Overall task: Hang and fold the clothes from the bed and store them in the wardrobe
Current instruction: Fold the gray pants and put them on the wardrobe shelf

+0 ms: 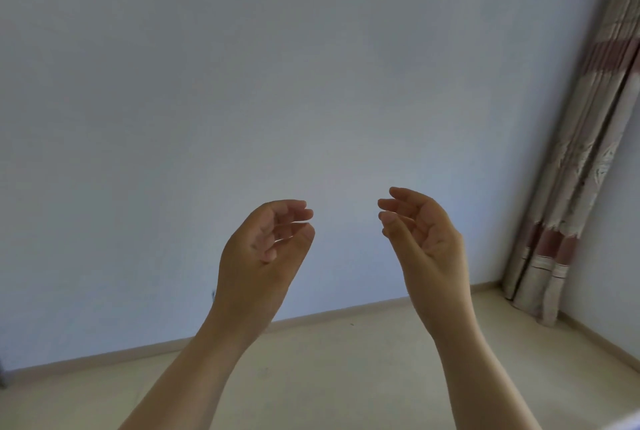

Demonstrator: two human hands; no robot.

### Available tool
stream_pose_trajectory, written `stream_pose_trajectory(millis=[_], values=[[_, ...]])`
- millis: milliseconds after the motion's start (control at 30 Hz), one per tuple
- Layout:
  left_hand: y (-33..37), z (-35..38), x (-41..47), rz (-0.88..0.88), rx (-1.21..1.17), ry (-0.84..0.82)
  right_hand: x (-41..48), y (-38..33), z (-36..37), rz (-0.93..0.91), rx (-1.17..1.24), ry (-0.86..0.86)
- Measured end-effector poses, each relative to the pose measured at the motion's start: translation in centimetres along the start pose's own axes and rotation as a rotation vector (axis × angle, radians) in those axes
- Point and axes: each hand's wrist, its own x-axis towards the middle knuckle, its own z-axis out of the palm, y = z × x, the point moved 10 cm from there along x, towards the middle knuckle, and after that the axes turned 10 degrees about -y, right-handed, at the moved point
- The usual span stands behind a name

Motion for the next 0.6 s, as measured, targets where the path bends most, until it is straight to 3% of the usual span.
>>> stream_pose_trajectory(millis=[433, 600], values=[[-9.5, -4.0, 18.7, 0.136, -0.047, -0.289, 13.4, 4.1, 3.9, -0.118, -0.238, 0.246], [-13.0, -1.9, 23.9, 0.134, -0.132, -0.369, 16.1, 7.0, 3.9, -0.097, -0.313, 0.313]])
